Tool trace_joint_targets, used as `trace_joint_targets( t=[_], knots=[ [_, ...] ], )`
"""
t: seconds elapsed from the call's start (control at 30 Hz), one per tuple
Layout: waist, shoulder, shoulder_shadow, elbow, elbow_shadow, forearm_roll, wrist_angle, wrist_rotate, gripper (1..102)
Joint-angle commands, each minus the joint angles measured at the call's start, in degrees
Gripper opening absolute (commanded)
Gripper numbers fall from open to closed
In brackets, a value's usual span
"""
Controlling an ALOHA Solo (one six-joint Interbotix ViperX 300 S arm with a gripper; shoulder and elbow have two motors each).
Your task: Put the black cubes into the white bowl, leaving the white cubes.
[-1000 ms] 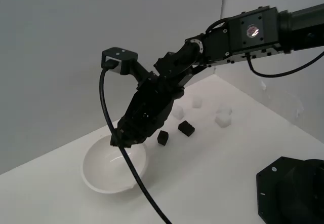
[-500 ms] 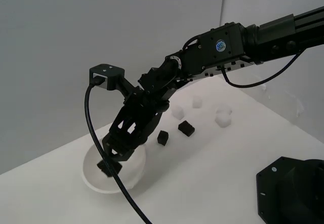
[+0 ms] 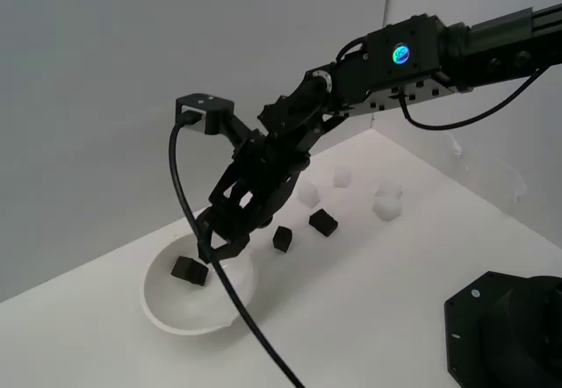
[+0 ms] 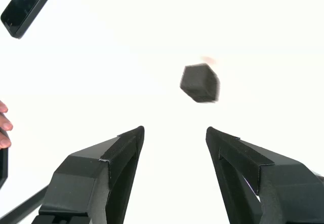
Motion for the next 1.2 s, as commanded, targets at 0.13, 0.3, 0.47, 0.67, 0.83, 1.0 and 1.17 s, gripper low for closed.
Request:
trace_joint_targets(
  t=[0.13, 0.3, 0.47, 0.67, 0.83, 1.0, 1.17],
  knots=[
    [6.9, 6.8, 7.0, 1.1, 0.8, 1.5, 3.2, 1.3, 70],
    [11.3, 10.3, 10.6, 3.2, 2.8, 2.0, 5.3, 1.4, 69],
    [11.4, 15.0, 15.3, 4.7, 4.4, 2.0, 6.1, 1.4, 69],
    [16.7, 17.4, 17.8, 8.4, 8.1, 4.1, 6.0, 1.4, 69],
    [22.0, 16.2, 16.4, 10.7, 10.5, 7.6, 6.1, 1.8, 69],
    [25.1, 14.9, 15.1, 11.4, 11.3, 7.6, 5.5, 5.4, 69],
    [26.8, 12.5, 12.7, 11.6, 11.5, 7.6, 4.0, 6.9, 70]
  ],
)
